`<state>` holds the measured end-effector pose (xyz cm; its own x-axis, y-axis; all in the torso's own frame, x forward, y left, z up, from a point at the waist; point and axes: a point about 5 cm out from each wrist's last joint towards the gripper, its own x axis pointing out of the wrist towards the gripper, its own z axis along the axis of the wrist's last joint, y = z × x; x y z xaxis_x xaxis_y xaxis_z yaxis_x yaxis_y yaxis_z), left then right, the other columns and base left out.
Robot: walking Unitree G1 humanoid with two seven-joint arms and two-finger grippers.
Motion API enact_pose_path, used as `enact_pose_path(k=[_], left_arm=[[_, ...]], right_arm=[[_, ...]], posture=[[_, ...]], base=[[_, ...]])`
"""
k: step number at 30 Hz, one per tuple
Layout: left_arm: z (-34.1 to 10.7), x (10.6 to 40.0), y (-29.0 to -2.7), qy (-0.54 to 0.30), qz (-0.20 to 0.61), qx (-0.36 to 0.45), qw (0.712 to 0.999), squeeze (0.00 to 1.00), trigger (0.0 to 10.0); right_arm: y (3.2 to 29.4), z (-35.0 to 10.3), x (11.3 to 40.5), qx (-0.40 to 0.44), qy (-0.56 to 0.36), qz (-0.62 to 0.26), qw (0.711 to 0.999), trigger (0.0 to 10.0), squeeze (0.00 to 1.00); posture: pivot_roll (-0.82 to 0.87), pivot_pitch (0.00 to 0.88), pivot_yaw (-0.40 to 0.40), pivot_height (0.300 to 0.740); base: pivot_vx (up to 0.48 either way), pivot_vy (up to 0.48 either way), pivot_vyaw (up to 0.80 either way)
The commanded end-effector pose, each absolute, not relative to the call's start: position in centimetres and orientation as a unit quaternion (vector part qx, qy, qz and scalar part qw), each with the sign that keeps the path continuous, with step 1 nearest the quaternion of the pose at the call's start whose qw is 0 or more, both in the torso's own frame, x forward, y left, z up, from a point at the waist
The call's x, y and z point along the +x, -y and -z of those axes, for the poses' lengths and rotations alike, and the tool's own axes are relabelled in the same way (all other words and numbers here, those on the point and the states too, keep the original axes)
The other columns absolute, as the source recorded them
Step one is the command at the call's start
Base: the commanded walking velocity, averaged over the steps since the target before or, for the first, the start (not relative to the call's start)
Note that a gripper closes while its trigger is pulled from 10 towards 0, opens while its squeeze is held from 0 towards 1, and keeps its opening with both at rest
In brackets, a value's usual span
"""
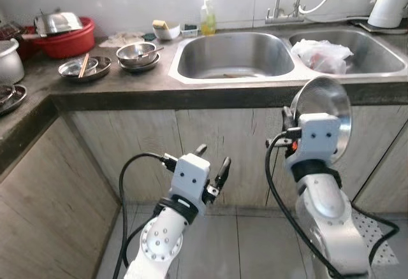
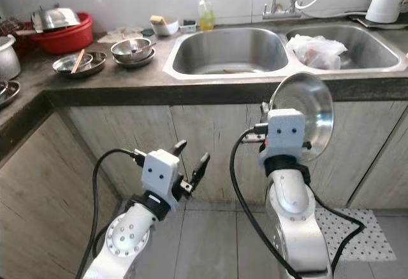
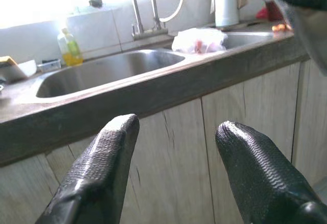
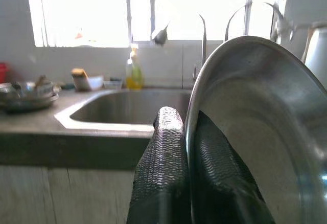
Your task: Kitchen organization
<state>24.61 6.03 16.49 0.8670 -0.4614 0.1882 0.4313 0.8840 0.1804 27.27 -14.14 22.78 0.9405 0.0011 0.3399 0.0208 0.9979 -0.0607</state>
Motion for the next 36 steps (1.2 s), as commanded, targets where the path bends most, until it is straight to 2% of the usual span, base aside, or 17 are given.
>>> enact_pose_path(k=[1, 13, 36], left_arm=[[-17.0, 24.9, -6.6, 0.122, 0.216, 0.067, 0.966, 0.0, 10.0], [-17.0, 25.0, -6.7, 0.122, 0.215, 0.069, 0.966, 0.0, 10.0], [-17.2, 25.1, -6.8, 0.124, 0.216, 0.073, 0.966, 0.0, 10.0]], right_arm=[[14.0, -23.5, 27.6, -0.031, 0.183, 0.0, 0.983, 10.0, 0.0], [14.4, -27.1, 28.3, -0.089, 0.259, -0.019, 0.962, 10.0, 0.0], [14.4, -29.0, 28.6, -0.083, 0.287, -0.026, 0.954, 10.0, 0.0]], posture=[[0.09, 0.058, 0.031, 0.74], [0.09, 0.062, 0.024, 0.74], [0.09, 0.059, 0.025, 0.74]], base=[[0.277, 0.0, 0.0], [0.328, 0.0, 0.0], [0.36, 0.0, 0.0]])
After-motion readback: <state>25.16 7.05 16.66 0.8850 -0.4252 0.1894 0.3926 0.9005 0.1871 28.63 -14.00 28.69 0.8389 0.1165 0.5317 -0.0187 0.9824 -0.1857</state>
